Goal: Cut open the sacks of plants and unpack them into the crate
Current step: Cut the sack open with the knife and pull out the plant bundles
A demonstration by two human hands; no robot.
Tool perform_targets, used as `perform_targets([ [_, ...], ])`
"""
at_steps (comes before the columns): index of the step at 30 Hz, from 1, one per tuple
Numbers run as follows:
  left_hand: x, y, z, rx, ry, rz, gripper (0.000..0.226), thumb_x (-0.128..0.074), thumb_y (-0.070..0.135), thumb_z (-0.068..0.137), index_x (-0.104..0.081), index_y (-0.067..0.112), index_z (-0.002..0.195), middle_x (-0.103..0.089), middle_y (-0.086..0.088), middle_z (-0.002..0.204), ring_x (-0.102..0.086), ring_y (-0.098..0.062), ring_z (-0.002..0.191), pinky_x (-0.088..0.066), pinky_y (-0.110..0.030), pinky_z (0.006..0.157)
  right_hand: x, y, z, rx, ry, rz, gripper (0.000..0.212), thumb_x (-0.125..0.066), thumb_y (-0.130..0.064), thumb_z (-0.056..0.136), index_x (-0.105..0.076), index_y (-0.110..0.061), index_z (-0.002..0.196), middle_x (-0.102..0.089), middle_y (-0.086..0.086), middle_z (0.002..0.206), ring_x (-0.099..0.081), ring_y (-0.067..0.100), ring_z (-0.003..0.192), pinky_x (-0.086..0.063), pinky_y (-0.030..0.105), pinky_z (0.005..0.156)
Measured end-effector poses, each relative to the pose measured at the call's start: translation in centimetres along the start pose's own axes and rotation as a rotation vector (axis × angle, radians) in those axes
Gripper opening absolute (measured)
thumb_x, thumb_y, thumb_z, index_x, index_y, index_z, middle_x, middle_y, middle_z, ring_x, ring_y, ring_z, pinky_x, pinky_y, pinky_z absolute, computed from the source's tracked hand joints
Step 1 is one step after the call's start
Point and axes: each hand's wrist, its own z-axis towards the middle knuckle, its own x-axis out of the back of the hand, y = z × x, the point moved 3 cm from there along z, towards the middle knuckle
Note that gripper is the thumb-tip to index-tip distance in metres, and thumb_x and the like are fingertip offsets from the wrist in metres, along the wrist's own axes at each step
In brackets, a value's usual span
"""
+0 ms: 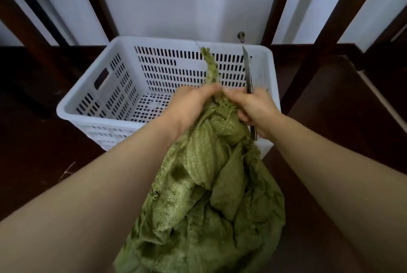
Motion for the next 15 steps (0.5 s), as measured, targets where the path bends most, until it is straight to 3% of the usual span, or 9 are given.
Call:
perform_targets([
  [2,-0.1,-0.2,-0.1,0.013,0.019,0.051,0.032,-0.058,0.037,0.092,-0.072,0.008,0.095,-0.075,-0.007,0.085,-0.072,-0.023,0.079,-0.056,-0.036,0.084,-0.1,0.0,0.1,0.048,0.045,-0.181,0.027,-0.067,-0.030,0.088,-0.052,-0.018,0.069,-0.051,-0.009,0.054,-0.048,0.006,0.047,-0.043,0.019,0.048],
  [5,-0.4,-0.6,-0.9,0.013,0.109,0.157,0.046,-0.056,0.038,0.093,-0.070,-0.005,0.088,-0.071,-0.024,0.086,-0.068,-0.037,0.080,-0.055,-0.047,0.080,-0.4,-0.2,0.2,0.097,0.119,-0.461,0.030,-0.060,-0.030,0.093,-0.049,-0.019,0.066,-0.049,-0.003,0.063,-0.050,0.015,0.063,-0.043,0.029,0.064],
  [7,-0.8,-0.8,-1.9,0.028,0.136,0.138,0.051,-0.057,0.037,0.093,-0.065,-0.010,0.075,-0.067,-0.029,0.076,-0.064,-0.041,0.069,-0.056,-0.047,0.070,-0.6,-0.4,-0.1,0.080,0.099,-0.553,0.036,-0.056,-0.031,0.094,-0.045,-0.019,0.062,-0.045,-0.001,0.060,-0.045,0.016,0.058,-0.041,0.032,0.062],
  [9,-1.0,-0.7,-3.5,0.051,0.169,0.127,0.053,-0.057,0.033,0.094,-0.053,-0.004,0.056,-0.053,-0.019,0.052,-0.049,-0.032,0.047,-0.046,-0.034,0.054,-0.7,-0.6,-0.8,0.050,0.066,-0.589,0.038,-0.056,-0.032,0.094,-0.045,-0.019,0.061,-0.047,0.001,0.062,-0.050,0.022,0.063,-0.046,0.038,0.065],
  [11,-1.1,-0.6,-5.5,0.079,0.202,0.106,0.051,-0.056,0.033,0.094,-0.052,-0.003,0.058,-0.045,-0.011,0.049,-0.040,-0.023,0.044,-0.037,-0.029,0.053,-0.8,-0.7,-1.8,0.002,0.022,-0.571,0.035,-0.059,-0.033,0.093,-0.049,-0.019,0.062,-0.052,0.003,0.066,-0.057,0.026,0.071,-0.050,0.040,0.070],
  [13,-0.9,-0.7,-7.4,0.147,0.221,-0.014,0.051,-0.056,0.036,0.093,-0.060,-0.011,0.071,-0.058,-0.018,0.058,-0.053,-0.029,0.051,-0.049,-0.031,0.058,-0.7,-0.8,-3.3,-0.126,-0.024,-0.387,0.032,-0.065,-0.031,0.089,-0.052,-0.016,0.065,-0.056,0.006,0.067,-0.060,0.024,0.066,-0.055,0.036,0.065],
  [15,0.0,-0.6,-9.1,0.241,0.270,-0.184,0.044,-0.056,0.036,0.093,-0.069,-0.004,0.080,-0.071,-0.018,0.076,-0.068,-0.035,0.072,-0.057,-0.042,0.077,-0.4,-1.3,-5.4,-0.312,-0.080,-0.124,0.026,-0.072,-0.031,0.084,-0.053,-0.014,0.076,-0.049,0.004,0.059,-0.047,0.014,0.041,-0.044,0.023,0.039],
])
